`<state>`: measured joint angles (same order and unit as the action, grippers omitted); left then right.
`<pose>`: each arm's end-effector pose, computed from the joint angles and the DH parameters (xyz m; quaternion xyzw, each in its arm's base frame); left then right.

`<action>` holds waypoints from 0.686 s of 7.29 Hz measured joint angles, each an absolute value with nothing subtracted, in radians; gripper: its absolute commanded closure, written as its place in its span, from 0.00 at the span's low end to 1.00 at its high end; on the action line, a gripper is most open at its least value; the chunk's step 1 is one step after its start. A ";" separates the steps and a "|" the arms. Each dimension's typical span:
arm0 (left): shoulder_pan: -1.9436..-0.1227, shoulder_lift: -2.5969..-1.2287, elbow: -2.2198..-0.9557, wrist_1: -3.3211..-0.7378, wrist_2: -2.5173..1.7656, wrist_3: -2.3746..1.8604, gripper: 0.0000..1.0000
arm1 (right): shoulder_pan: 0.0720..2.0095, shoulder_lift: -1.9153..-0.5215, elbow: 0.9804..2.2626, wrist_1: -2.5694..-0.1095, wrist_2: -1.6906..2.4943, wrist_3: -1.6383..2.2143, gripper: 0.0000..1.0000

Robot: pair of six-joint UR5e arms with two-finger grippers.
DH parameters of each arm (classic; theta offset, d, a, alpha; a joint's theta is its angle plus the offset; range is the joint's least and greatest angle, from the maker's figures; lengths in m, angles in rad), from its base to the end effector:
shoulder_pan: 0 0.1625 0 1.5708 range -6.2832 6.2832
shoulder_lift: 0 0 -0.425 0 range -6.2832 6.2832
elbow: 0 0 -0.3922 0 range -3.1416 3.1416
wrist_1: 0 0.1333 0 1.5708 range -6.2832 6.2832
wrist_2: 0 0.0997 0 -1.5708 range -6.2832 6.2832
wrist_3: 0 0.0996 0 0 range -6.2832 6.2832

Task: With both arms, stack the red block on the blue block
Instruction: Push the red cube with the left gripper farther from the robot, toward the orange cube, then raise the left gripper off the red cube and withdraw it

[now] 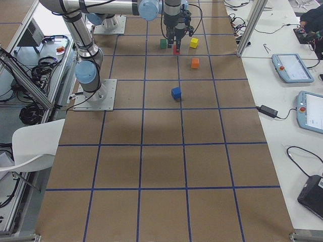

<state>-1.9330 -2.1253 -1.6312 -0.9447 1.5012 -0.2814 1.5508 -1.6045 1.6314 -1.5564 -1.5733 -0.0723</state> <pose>-0.3597 -0.5534 0.1993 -0.0406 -0.9986 -0.0057 0.0348 0.1236 -0.4758 0.4731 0.0262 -0.9994 -0.0207 0.0003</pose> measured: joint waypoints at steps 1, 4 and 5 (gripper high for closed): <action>-1.935 -2.134 -1.629 -0.933 1.514 -0.279 0.00 | 1.551 -1.604 1.632 -1.560 -1.573 -0.070 0.00; -1.868 -2.063 -1.613 -0.975 1.563 -0.183 0.00 | 1.551 -1.595 1.631 -1.576 -1.569 -0.070 0.00; -1.802 -2.001 -1.608 -1.057 1.562 -0.101 0.00 | 1.550 -1.584 1.632 -1.577 -1.563 -0.069 0.00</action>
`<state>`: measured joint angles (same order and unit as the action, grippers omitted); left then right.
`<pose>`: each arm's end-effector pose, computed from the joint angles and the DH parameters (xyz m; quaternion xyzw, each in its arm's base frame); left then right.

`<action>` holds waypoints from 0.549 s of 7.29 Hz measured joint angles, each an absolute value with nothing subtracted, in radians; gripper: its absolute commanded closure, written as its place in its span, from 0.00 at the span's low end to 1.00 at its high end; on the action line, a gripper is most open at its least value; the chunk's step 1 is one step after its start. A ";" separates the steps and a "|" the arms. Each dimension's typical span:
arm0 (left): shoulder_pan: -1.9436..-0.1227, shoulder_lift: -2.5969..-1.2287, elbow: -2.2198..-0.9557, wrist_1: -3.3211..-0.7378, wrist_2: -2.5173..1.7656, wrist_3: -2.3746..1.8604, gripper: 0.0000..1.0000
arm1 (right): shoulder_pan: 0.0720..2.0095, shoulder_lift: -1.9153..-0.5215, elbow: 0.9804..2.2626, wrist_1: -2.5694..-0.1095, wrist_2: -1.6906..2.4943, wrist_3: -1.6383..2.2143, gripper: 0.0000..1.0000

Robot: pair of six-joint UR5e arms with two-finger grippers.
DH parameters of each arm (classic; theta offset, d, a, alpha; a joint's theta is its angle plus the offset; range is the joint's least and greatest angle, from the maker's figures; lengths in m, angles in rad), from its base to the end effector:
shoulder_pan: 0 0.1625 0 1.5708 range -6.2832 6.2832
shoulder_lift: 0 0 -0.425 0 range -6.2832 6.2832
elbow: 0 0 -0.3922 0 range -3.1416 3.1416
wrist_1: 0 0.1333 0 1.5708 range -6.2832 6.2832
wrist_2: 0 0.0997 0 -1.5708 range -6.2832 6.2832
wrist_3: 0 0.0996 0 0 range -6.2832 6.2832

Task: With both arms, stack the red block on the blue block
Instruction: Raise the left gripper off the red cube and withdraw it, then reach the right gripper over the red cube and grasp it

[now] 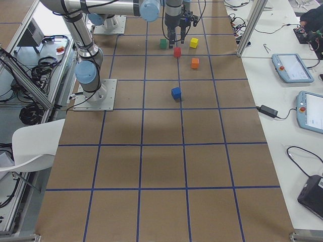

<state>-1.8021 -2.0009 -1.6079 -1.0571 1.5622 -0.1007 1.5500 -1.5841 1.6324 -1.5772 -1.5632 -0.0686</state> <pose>-0.2754 -0.5840 0.2773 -0.0653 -0.9976 0.0222 0.0081 0.1240 -0.4842 0.4648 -0.0238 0.9995 0.0208 0.0047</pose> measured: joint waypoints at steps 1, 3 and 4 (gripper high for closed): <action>-1.747 -1.920 -1.606 -1.149 1.562 -0.028 0.00 | 1.550 -1.565 1.633 -1.581 -1.556 -0.074 0.00; -1.647 -1.744 -1.604 -1.356 1.562 0.090 0.00 | 1.581 -1.512 1.630 -1.664 -1.552 -0.064 0.00; -1.612 -1.657 -1.605 -1.462 1.564 0.133 0.00 | 1.624 -1.472 1.629 -1.736 -1.551 -0.021 0.00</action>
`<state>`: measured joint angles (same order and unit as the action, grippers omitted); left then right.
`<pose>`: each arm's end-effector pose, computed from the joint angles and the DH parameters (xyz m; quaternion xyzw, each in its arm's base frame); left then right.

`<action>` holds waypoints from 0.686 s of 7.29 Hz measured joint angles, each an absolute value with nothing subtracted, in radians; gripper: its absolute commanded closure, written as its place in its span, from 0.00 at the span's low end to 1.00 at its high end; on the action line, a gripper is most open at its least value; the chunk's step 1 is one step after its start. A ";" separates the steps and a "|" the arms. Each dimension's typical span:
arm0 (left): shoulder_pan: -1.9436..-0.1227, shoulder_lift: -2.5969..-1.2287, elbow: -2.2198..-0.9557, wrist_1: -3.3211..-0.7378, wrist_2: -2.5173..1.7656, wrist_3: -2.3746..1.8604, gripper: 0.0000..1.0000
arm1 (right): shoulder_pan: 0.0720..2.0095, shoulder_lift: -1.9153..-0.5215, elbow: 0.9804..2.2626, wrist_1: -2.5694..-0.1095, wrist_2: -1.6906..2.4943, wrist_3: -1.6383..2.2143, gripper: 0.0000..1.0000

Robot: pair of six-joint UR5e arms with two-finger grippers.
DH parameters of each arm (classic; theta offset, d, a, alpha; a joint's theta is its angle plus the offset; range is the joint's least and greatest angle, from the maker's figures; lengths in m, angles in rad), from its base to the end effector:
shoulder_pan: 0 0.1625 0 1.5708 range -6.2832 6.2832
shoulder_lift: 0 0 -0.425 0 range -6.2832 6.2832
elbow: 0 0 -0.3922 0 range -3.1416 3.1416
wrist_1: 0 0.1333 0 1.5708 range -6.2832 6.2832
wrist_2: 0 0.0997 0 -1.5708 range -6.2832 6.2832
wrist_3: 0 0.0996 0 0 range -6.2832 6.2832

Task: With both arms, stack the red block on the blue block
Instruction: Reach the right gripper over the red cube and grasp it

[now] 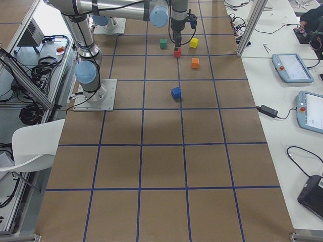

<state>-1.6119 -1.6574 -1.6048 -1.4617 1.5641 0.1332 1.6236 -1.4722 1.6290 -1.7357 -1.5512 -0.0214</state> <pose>-0.1554 -0.5187 0.4380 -0.0870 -0.9962 -0.0056 0.0036 0.1630 -0.5219 0.4254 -0.0371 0.9993 -0.0039 0.0099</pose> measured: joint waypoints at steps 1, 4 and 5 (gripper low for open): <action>-1.589 -1.579 -1.609 -1.548 1.571 0.152 0.00 | 1.683 -1.419 1.629 -1.817 -1.551 0.060 0.00; -1.550 -1.510 -1.615 -1.579 1.564 0.139 0.00 | 1.862 -1.246 1.627 -2.075 -1.552 0.289 0.00; -1.548 -1.516 -1.605 -1.555 1.565 0.137 0.00 | 1.891 -1.190 1.626 -2.138 -1.552 0.339 0.00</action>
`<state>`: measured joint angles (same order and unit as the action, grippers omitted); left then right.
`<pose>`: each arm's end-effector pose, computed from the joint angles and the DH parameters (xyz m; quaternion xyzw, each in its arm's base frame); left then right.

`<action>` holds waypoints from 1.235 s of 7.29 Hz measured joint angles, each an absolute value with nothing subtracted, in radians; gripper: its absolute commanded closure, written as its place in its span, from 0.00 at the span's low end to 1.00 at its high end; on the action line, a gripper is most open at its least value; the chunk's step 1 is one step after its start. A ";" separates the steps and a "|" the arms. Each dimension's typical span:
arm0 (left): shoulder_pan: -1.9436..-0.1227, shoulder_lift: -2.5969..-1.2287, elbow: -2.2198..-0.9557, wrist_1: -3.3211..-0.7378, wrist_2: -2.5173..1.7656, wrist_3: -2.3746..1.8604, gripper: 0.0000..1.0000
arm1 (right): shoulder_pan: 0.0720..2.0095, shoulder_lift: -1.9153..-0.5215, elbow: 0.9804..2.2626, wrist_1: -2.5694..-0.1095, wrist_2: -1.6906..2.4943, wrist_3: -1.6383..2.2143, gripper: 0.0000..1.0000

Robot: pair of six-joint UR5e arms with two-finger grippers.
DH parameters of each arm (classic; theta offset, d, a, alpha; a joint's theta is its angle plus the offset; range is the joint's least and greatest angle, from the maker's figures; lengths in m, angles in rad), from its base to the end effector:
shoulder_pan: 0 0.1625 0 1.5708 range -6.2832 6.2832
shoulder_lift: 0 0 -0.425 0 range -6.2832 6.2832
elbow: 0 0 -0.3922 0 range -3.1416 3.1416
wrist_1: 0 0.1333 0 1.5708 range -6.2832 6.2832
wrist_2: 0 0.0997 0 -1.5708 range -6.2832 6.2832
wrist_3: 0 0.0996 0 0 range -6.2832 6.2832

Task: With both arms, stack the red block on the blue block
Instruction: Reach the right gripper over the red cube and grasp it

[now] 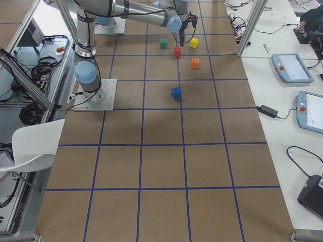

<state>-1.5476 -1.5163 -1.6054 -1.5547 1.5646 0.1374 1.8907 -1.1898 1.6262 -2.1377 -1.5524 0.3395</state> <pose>-0.1229 -0.4752 0.4987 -0.0571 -0.9982 0.0182 0.0016 0.3249 -0.5511 0.3055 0.0092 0.9978 -0.0587 0.0298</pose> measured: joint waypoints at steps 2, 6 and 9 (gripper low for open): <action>-1.548 -1.519 -1.598 -1.545 1.574 0.137 0.00 | 1.912 -1.111 1.626 -2.217 -1.548 0.398 0.00; -1.553 -1.505 -1.627 -1.541 1.577 0.136 0.00 | 1.923 -1.020 1.626 -2.220 -1.495 0.429 0.00; -1.554 -1.517 -1.621 -1.541 1.579 0.109 0.00 | 1.924 -1.014 1.629 -2.179 -1.464 0.425 1.00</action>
